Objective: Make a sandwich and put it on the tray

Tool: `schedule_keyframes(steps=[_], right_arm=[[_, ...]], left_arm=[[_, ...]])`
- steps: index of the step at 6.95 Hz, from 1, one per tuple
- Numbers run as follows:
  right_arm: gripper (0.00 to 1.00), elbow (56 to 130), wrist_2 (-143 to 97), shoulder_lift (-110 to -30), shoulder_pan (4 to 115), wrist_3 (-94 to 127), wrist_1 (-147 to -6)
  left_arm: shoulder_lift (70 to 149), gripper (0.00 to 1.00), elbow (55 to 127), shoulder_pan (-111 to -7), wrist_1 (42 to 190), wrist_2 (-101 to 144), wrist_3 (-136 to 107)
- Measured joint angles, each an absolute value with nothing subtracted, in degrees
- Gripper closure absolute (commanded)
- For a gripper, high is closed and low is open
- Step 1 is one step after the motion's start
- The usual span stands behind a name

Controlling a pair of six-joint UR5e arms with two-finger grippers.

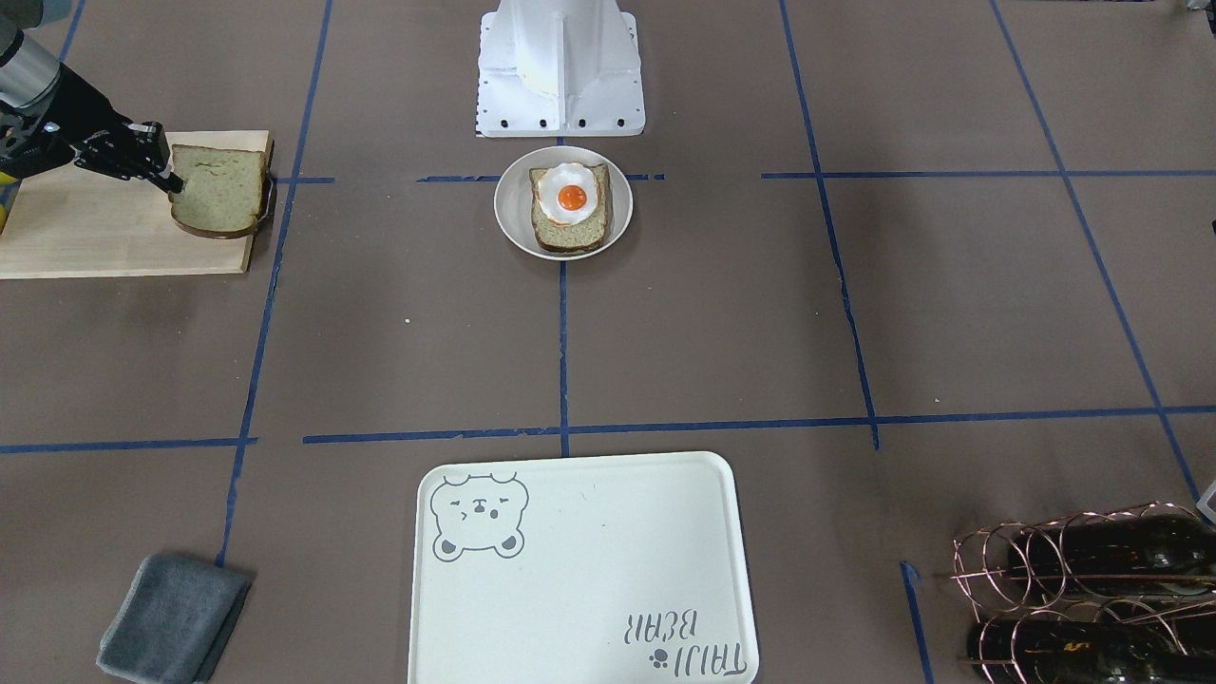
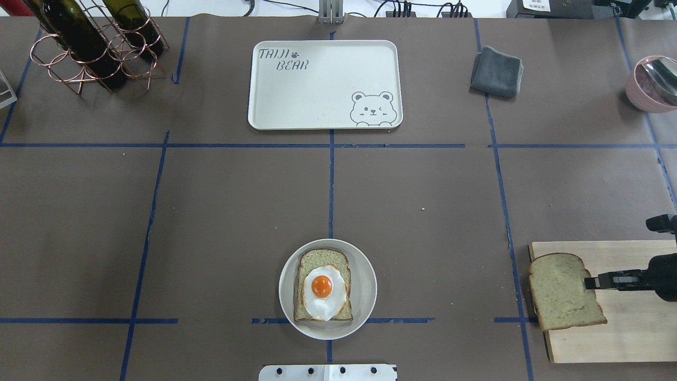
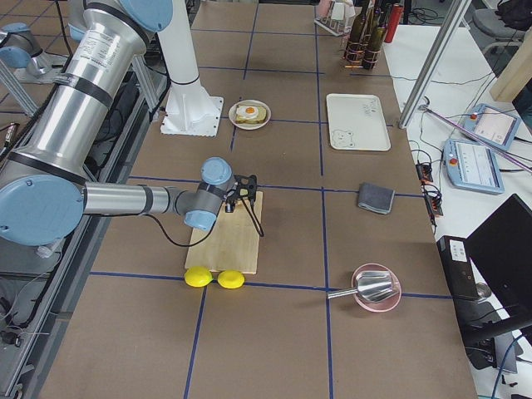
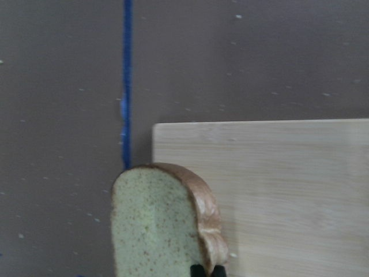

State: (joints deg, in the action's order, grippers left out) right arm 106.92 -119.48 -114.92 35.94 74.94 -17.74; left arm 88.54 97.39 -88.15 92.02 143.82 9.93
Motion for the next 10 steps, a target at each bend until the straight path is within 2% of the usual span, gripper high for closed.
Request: schedule_keyframes(steps=[3, 6, 8, 10], right_arm=[[1.0, 105.6, -120.7, -96.6, 33.6, 90.8, -15.4], [1.0, 97.7, -114.8, -80.1, 24.5, 99.5, -15.8], [1.0, 92.7, -108.8, -74.6, 19.0, 100.3, -16.0], [1.0, 91.4, -104.6, -72.8, 15.8, 100.4, -16.1]], left_arm=[[88.5, 0.0, 97.1, -88.2, 92.0, 144.0, 10.0], [88.5, 0.0, 97.2, -88.2, 92.0, 144.0, 9.9], [88.5, 0.0, 97.4, -88.2, 92.0, 144.0, 9.9], [88.5, 0.0, 97.5, -88.2, 92.0, 144.1, 9.9]])
